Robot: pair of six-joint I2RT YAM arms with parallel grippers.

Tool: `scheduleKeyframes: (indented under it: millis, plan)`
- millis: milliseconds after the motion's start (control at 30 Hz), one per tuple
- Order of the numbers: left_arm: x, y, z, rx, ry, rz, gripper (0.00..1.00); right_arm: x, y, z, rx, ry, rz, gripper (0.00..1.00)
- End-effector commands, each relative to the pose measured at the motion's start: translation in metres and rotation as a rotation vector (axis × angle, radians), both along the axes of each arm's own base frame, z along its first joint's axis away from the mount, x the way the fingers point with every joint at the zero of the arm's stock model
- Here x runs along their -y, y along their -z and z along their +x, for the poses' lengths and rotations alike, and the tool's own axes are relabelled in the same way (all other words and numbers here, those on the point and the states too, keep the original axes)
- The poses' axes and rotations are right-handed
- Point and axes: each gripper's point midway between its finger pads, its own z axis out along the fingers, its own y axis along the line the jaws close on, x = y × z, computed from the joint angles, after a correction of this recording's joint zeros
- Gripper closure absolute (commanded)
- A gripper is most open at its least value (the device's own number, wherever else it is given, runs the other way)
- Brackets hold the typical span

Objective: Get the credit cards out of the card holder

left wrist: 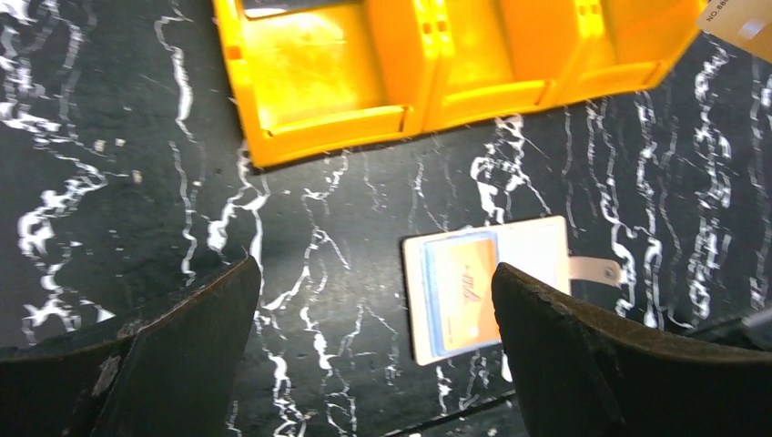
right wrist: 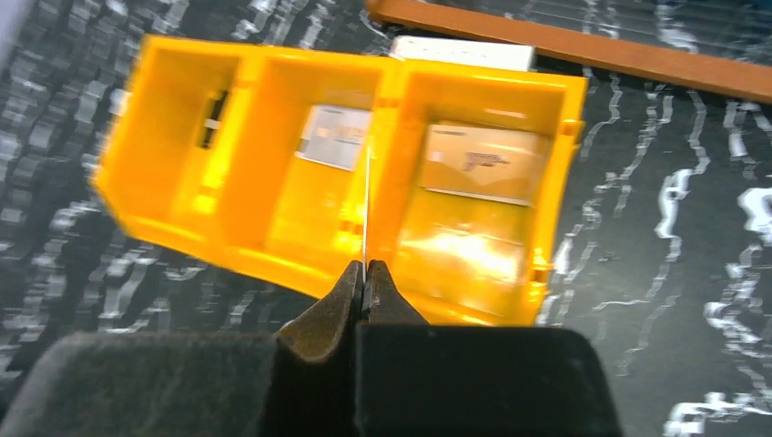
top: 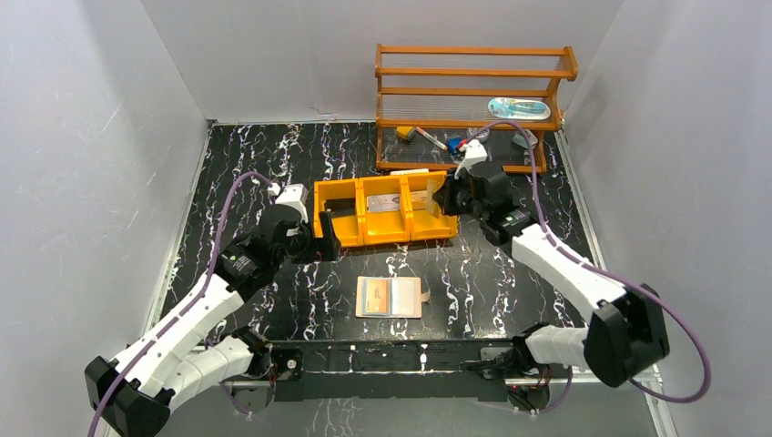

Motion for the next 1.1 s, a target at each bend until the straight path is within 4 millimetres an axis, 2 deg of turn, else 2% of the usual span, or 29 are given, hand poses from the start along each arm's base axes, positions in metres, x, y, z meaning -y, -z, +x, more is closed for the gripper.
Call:
scheduleKeyframes:
  millis: [0,100,200,367,533,733,867,933,1067]
  plan:
    - [-0.029,-0.009,0.008,0.083,-0.055,0.13,0.02,0.018,-0.003,0.036,0.152,-0.019,-0.283,1.0]
    - [-0.037,0.001,0.006,0.075,-0.06,0.172,0.02,0.014,0.0,0.052,0.232,-0.101,-0.409,1.0]
    - [-0.041,0.015,0.002,0.067,-0.068,0.178,0.01,0.01,0.011,0.066,0.285,-0.193,-0.536,1.0]
    - [-0.039,0.011,0.004,0.083,-0.056,0.179,0.02,-0.009,0.026,0.081,0.341,-0.376,-0.653,1.0]
    - [-0.044,0.008,0.002,0.077,-0.07,0.195,0.02,-0.014,0.04,0.094,0.384,-0.501,-0.784,1.0]
    - [-0.05,0.002,0.002,0.11,-0.094,0.192,0.02,-0.007,0.057,0.108,0.412,-0.588,-0.951,1.0]
    - [-0.051,0.0,0.001,0.118,-0.097,0.19,0.02,-0.011,0.061,0.117,0.433,-0.602,-0.976,1.0]
    - [-0.051,0.0,0.001,0.116,-0.095,0.19,0.02,-0.012,0.073,0.122,0.422,-0.615,-0.995,1.0]
    - [-0.052,-0.001,0.0,0.117,-0.096,0.19,0.02,-0.007,0.085,0.131,0.408,-0.595,-1.042,1.0]
